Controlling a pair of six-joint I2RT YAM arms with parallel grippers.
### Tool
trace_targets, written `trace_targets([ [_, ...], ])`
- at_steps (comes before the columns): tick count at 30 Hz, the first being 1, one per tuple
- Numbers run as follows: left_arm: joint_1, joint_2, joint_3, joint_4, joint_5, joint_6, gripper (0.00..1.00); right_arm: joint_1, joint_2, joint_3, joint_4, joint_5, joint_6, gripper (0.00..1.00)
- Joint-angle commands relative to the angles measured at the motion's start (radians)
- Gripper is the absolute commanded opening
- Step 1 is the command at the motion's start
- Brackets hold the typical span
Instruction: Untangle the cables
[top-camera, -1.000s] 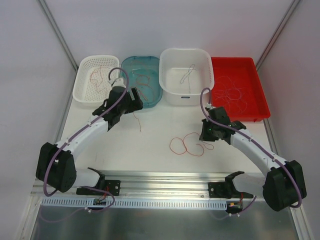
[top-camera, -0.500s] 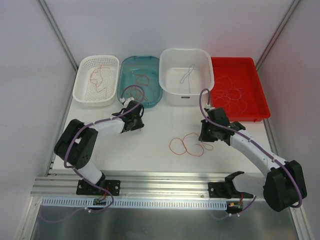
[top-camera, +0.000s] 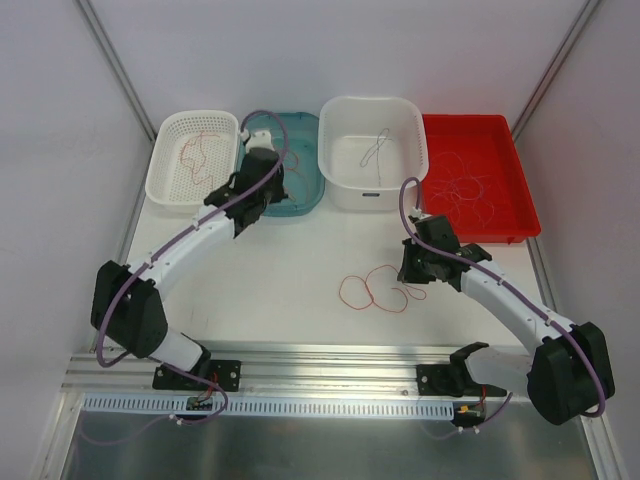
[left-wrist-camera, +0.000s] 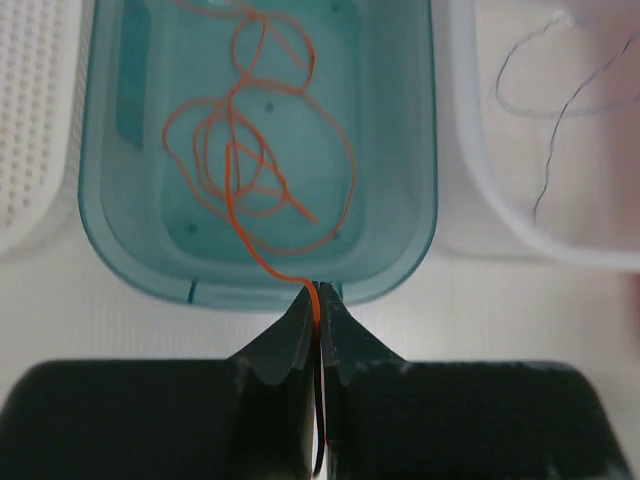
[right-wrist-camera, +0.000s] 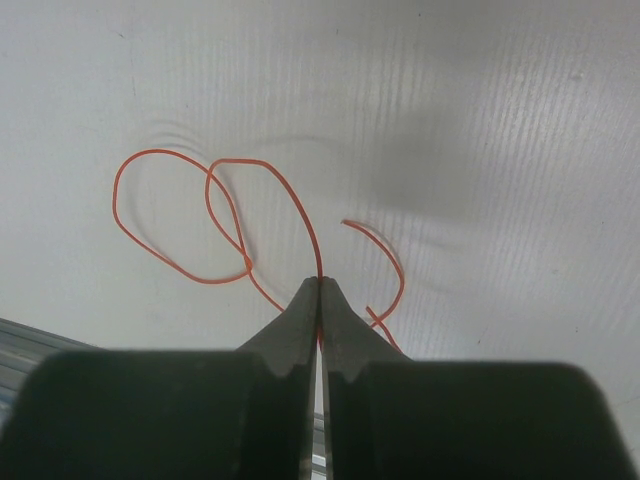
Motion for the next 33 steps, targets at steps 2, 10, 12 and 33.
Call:
trace_targets([
  [2, 0.095, 0.166, 0.292, -0.048, 0.093, 0.157, 0.0, 0.007, -0.009, 0.003, 0.006, 0.017, 0.002, 0.02],
  [10, 0.175, 0.549, 0.641, -0.131, 0.154, 0.27, 0.07, 0.015, -0.032, 0.001, -0.002, 0.012, -0.001, 0.01],
  [12, 0.174, 0.543, 0.655, -0.137, 0.186, 0.278, 0.44, 0.019, -0.033, 0.0, -0.002, 0.014, -0.008, 0.01],
  [33, 0.028, -0.149, 0.065, -0.136, 0.439, 0.053, 0.99, 0.2, 0.13, 0.009, 0.049, 0.009, -0.111, 0.01],
])
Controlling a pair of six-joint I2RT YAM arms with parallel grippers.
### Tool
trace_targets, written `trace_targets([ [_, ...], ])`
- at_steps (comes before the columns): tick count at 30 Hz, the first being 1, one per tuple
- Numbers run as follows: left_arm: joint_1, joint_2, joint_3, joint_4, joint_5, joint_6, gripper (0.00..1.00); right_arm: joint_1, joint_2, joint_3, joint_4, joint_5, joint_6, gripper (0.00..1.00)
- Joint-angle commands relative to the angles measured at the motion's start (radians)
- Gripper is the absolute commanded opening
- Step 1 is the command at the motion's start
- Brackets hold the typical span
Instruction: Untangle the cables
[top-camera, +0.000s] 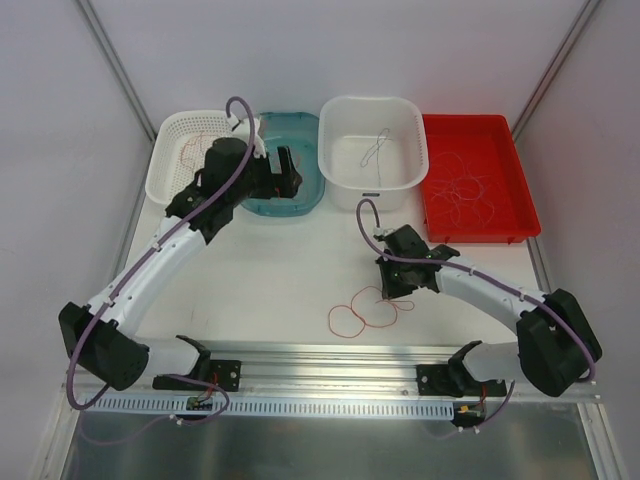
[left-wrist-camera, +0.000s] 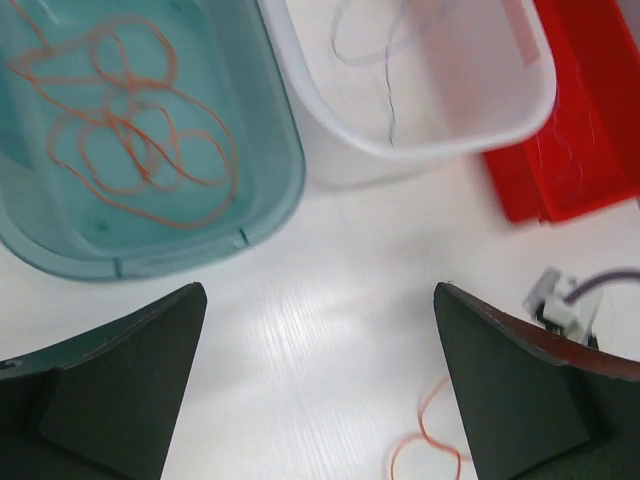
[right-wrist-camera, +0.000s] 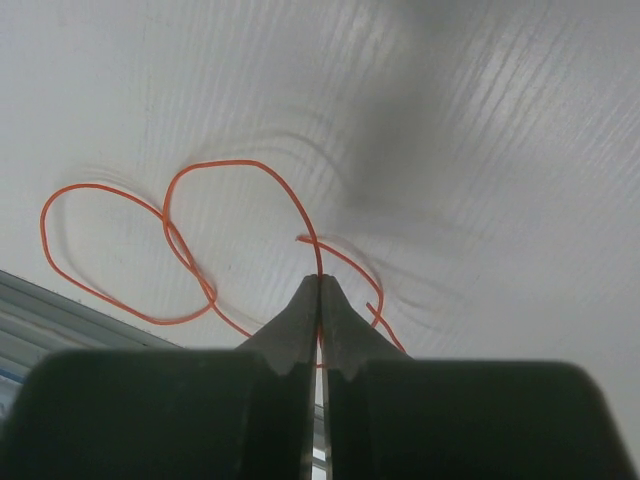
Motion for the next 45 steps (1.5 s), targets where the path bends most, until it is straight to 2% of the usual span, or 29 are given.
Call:
trace_targets([
  [1, -0.062, -0.001, -0.158, -0.024, 0.133, -0.074, 0.99, 0.017, -0.042, 0.013, 0.037, 0.011, -0.001, 0.01],
  [5, -0.128, -0.042, -0.302, 0.04, 0.194, -0.056, 0.99, 0.02, -0.152, 0.047, 0.057, -0.024, -0.001, 0.01],
  [11, -0.237, -0.116, -0.485, 0.26, 0.288, 0.022, 0.99, 0.022, -0.301, 0.104, 0.083, -0.111, -0.022, 0.01],
  [20, -0.305, -0.13, -0.542, 0.503, 0.389, 0.056, 0.97, 0.024, -0.399, 0.173, 0.107, -0.18, -0.012, 0.01],
  [26, -0.326, -0.039, -0.52, 0.574, 0.346, 0.047, 0.91, 0.022, -0.421, 0.181, 0.127, -0.206, 0.001, 0.01],
  [29, -0.336, -0.012, -0.497, 0.577, 0.357, 0.056, 0.8, 0.023, -0.432, 0.17, 0.132, -0.21, 0.005, 0.01],
  [33, -0.354, -0.009, -0.489, 0.581, 0.385, 0.055, 0.51, 0.022, -0.445, 0.156, 0.141, -0.202, 0.007, 0.01],
  [34, -0.354, -0.012, -0.492, 0.58, 0.383, 0.05, 0.27, 0.022, -0.448, 0.153, 0.141, -0.193, 0.007, 0.01],
  [36, -0.354, -0.036, -0.496, 0.574, 0.372, 0.047, 0.06, 0.022, -0.447, 0.15, 0.14, -0.185, 0.004, 0.01],
  [37, -0.354, -0.047, -0.493, 0.558, 0.357, 0.045, 0.0, 0.022, -0.448, 0.147, 0.138, -0.18, 0.002, 0.01],
  [39, -0.354, -0.087, -0.47, 0.527, 0.339, 0.053, 0.0, 0.022, -0.445, 0.145, 0.13, -0.168, -0.001, 0.02],
  [40, -0.354, -0.099, -0.457, 0.483, 0.328, 0.056, 0.0, 0.022, -0.445, 0.145, 0.121, -0.164, -0.004, 0.04],
  [43, -0.352, -0.147, -0.393, 0.401, 0.251, 0.084, 0.0, 0.022, -0.456, 0.148, 0.095, -0.125, -0.022, 0.26],
  [44, -0.352, -0.166, -0.375, 0.348, 0.204, 0.094, 0.0, 0.022, -0.471, 0.15, 0.088, -0.112, -0.031, 0.48],
  [45, -0.351, -0.174, -0.333, 0.32, 0.179, 0.117, 0.0, 0.022, -0.479, 0.151, 0.068, -0.081, -0.03, 0.58],
])
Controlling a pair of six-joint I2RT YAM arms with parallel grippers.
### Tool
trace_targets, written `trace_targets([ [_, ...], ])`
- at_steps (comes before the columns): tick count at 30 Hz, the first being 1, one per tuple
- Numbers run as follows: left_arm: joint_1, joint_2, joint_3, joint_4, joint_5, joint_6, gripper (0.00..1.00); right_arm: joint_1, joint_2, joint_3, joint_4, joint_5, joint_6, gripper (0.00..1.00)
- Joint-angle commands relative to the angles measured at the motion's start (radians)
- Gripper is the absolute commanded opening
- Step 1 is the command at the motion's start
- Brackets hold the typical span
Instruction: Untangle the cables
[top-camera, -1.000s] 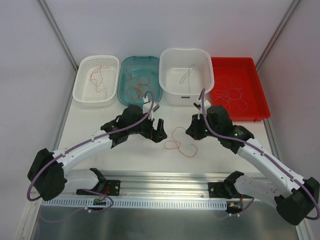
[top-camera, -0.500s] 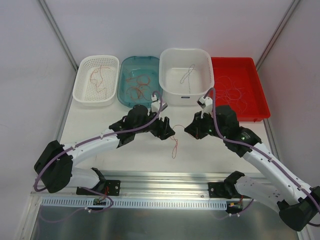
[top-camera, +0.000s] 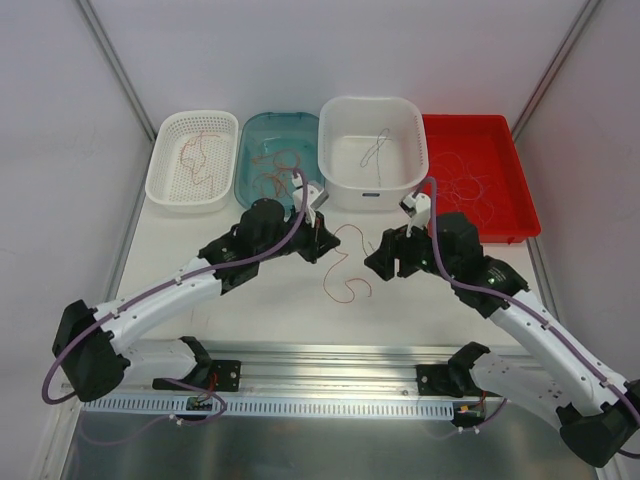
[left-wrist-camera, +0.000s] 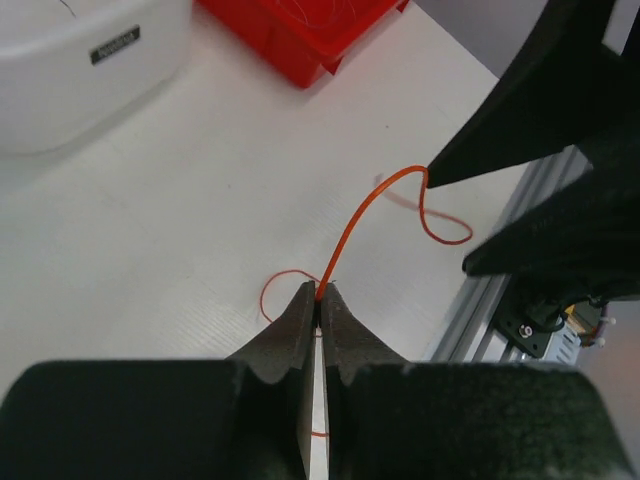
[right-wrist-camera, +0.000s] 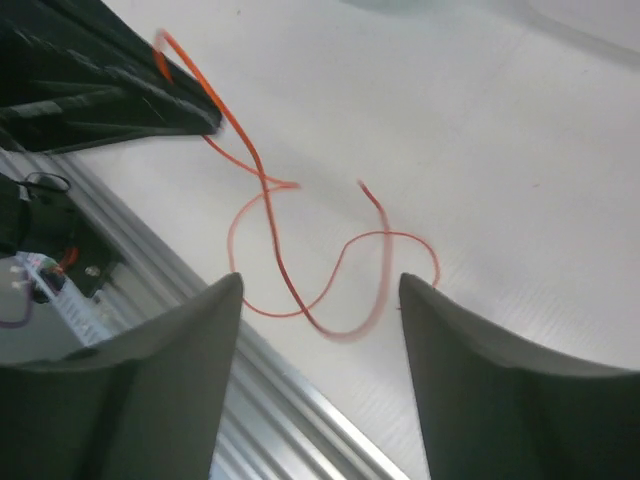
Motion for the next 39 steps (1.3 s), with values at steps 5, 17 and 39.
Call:
trace_targets([
  [5, 0.038, -0.065, 0.292, -0.245, -0.217, 0.137, 0.0, 0.005, -0.115, 0.011, -0.052, 0.154, -0.086, 0.85],
  [17, 0.372, 0.161, 0.881, -0.367, -0.177, 0.15, 0.0, 0.004, -0.228, -0.038, -0.101, 0.342, -0.111, 0.98],
  [39, 0.642, 0.895, 1.287, -0.365, -0.174, 0.102, 0.06, 0.004, -0.217, -0.045, -0.151, 0.385, -0.117, 1.0],
])
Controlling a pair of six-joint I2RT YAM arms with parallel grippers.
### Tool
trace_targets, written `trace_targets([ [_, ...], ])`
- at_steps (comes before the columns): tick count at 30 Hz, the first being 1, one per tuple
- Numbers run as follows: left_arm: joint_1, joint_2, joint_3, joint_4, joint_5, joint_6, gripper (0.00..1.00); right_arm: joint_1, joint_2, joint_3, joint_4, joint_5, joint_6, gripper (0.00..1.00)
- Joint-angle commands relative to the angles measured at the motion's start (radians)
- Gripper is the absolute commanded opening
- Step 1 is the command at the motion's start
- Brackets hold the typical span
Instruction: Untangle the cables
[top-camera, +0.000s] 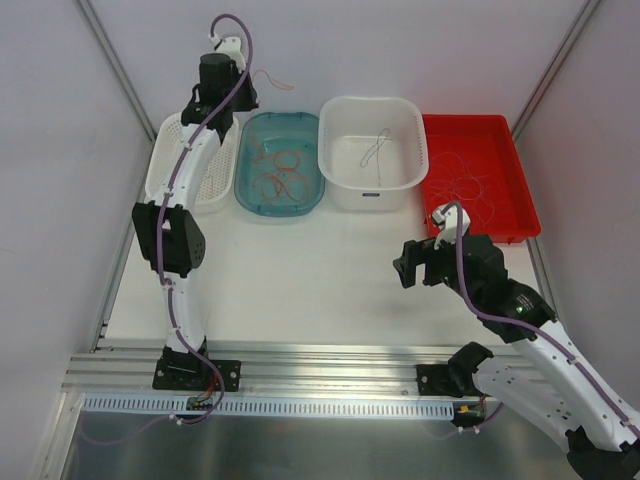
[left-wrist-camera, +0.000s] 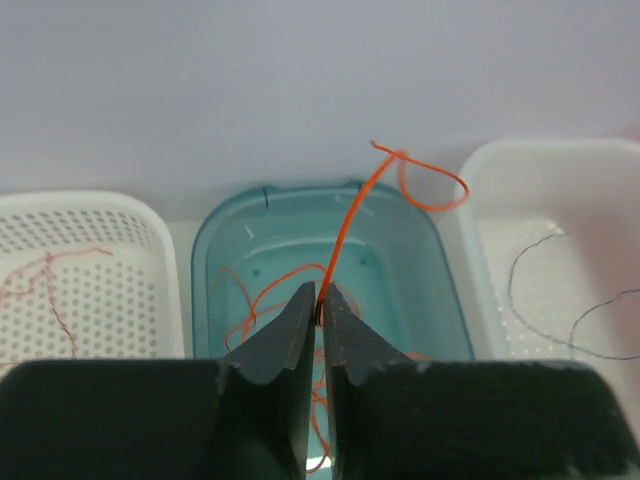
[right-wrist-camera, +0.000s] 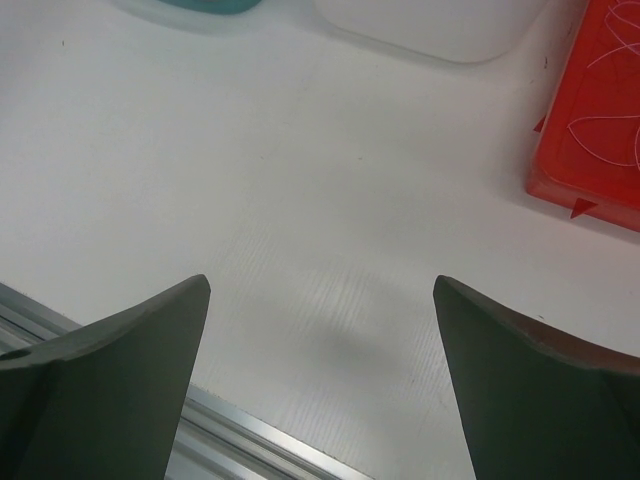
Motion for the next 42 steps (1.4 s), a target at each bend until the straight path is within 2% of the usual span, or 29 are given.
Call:
trace_targets([
  [1, -0.004, 0.08, -0.031, 0.002, 0.042, -0.032, 0.11, 0.005, 0.011, 0.007, 0.001, 0.019, -0.015, 1.0],
  [3, -0.004, 0.111, -0.088, -0.001, 0.061, -0.043, 0.17, 0.005, 0.014, 0.009, 0.004, 0.013, -0.013, 1.0],
  [4, -0.004, 0.108, -0.109, 0.0, 0.078, -0.049, 0.27, 0.005, 0.017, 0.007, 0.002, 0.016, -0.012, 1.0],
  [7, -0.004, 0.059, -0.183, 0.0, 0.111, -0.056, 0.43, 0.005, 0.016, 0.006, -0.001, 0.03, -0.009, 0.99],
  [8, -0.003, 0.038, -0.213, 0.0, 0.121, -0.058, 0.56, 0.003, 0.019, 0.006, -0.002, 0.032, -0.009, 0.99],
  [10, -0.004, -0.036, -0.247, 0.0, 0.133, -0.058, 0.69, 0.005, 0.023, 0.009, -0.005, 0.039, -0.007, 0.99],
  [11, -0.004, -0.062, -0.281, 0.0, 0.133, -0.06, 0.79, 0.003, 0.028, 0.009, -0.007, 0.044, -0.009, 1.0],
  [14, -0.004, -0.177, -0.353, 0.0, 0.132, -0.084, 0.92, 0.005, 0.032, 0.016, -0.01, 0.058, -0.01, 1.0],
  [15, -0.004, -0.241, -0.375, 0.0, 0.132, -0.093, 0.99, 0.005, 0.035, 0.018, -0.011, 0.065, -0.01, 0.99],
  [19, -0.004, -0.41, -0.49, -0.003, 0.13, -0.153, 0.99, 0.003, 0.04, 0.038, -0.034, 0.131, -0.003, 0.99],
  [22, -0.004, -0.576, -0.632, -0.006, 0.116, -0.199, 0.99, 0.003, 0.042, 0.059, -0.067, 0.214, 0.019, 1.0],
  [26, -0.004, -0.816, -0.897, -0.023, 0.067, -0.242, 0.99, 0.003, 0.031, 0.082, -0.12, 0.306, 0.045, 0.97],
  [27, -0.004, -0.92, -0.942, -0.026, 0.058, -0.241, 0.99, 0.003, 0.023, 0.082, -0.122, 0.329, 0.048, 0.97],
  [29, -0.004, -1.027, -1.046, -0.064, 0.021, -0.216, 0.99, 0.005, -0.009, 0.084, -0.131, 0.352, 0.053, 0.97],
  [33, -0.004, -1.348, -1.159, -0.182, -0.104, -0.159, 0.99, 0.003, -0.079, 0.092, -0.153, 0.444, 0.053, 0.97],
  [35, -0.004, -1.456, -1.201, -0.251, -0.185, -0.133, 0.99, 0.003, -0.115, 0.086, -0.159, 0.501, 0.044, 0.97],
  [36, -0.004, -1.561, -1.214, -0.27, -0.215, -0.129, 0.99, 0.003, -0.157, 0.082, -0.16, 0.519, 0.03, 0.97],
  [42, -0.004, -1.93, -1.321, -0.356, -0.419, -0.104, 0.99, 0.003, -0.329, 0.032, -0.142, 0.627, -0.033, 0.97],
])
